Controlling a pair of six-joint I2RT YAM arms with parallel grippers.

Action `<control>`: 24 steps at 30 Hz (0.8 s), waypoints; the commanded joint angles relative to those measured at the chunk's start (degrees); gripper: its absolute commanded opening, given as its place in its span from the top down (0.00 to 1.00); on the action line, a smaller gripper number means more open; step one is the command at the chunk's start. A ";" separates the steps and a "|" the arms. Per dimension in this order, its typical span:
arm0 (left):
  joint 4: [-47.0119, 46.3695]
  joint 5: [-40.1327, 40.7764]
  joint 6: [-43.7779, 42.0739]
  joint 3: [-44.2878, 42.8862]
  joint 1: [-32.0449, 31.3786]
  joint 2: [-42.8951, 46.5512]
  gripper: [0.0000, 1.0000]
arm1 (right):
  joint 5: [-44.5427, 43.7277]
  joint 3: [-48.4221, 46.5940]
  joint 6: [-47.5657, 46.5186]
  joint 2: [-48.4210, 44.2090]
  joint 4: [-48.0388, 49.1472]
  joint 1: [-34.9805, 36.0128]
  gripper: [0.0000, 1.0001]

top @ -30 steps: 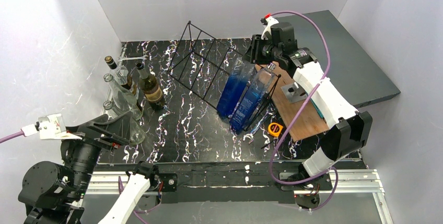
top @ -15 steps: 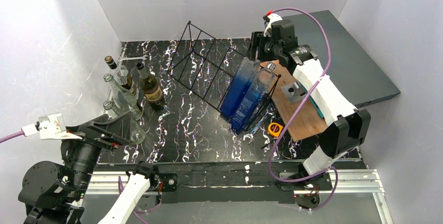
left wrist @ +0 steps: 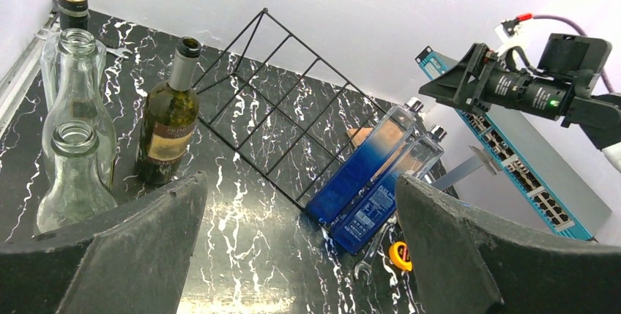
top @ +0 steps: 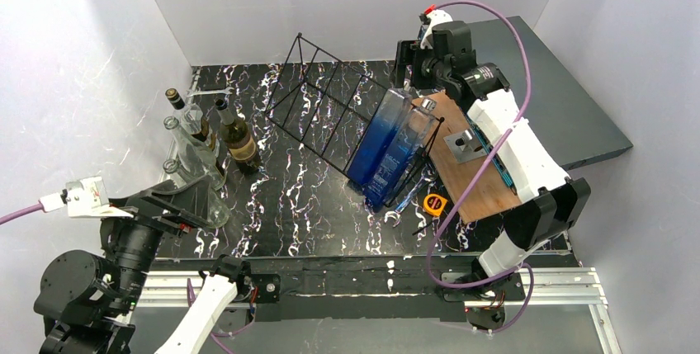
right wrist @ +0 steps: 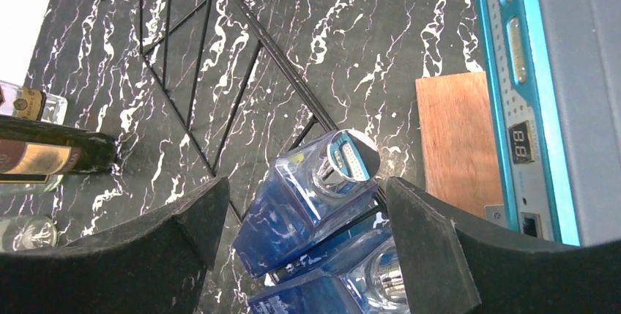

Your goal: Put the wine bottle on the wine rack

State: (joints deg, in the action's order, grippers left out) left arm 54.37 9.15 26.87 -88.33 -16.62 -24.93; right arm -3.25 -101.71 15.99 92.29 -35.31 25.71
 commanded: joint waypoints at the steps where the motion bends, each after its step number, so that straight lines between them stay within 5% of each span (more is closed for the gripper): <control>1: -0.84 -0.08 -0.07 0.72 -0.14 0.10 0.01 | -2.30 -5.24 -1.49 -1.71 -1.54 1.41 0.13; 14: 0.26 1.02 -1.05 -0.26 -0.15 0.73 0.01 | -4.50 -3.27 0.73 -0.44 13.76 20.72 0.11; 24: 3.83 2.10 -1.91 -4.05 -0.14 1.44 0.01 | -5.66 -10.02 1.27 12.88 31.85 34.04 0.08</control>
State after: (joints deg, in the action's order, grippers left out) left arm 56.21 10.07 25.89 -90.39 -16.62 -24.29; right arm -7.46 -106.94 17.21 100.05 -14.20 55.88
